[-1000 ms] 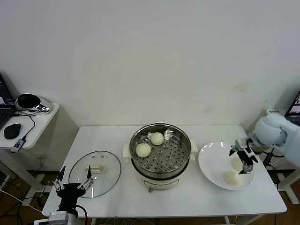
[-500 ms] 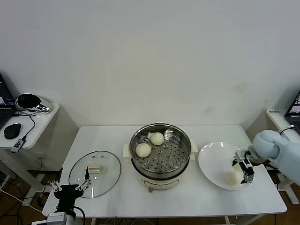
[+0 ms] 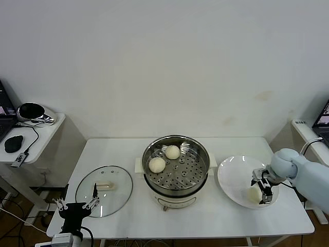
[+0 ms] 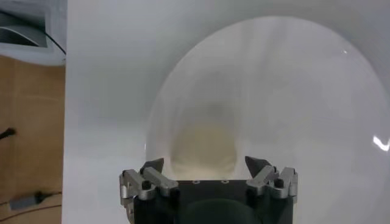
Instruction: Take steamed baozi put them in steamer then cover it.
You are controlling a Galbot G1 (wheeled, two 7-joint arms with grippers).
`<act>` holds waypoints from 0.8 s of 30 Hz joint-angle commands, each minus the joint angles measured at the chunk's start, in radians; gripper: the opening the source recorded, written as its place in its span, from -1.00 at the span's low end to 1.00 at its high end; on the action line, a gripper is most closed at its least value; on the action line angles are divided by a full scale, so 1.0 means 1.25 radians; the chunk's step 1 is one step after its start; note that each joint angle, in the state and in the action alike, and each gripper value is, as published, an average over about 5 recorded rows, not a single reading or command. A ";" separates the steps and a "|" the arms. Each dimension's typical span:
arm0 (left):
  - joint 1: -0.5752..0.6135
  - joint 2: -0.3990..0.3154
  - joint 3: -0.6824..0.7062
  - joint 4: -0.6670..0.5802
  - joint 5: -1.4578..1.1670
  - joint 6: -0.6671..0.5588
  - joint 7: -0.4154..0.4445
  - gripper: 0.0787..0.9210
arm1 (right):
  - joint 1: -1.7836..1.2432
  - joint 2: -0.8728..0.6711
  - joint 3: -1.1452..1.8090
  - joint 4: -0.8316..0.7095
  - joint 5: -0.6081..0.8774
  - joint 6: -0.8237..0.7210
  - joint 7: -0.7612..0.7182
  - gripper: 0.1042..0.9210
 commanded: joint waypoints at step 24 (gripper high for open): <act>-0.013 0.008 0.003 -0.001 -0.006 0.001 0.000 0.77 | 0.470 0.025 -0.154 0.029 0.198 -0.012 -0.068 0.13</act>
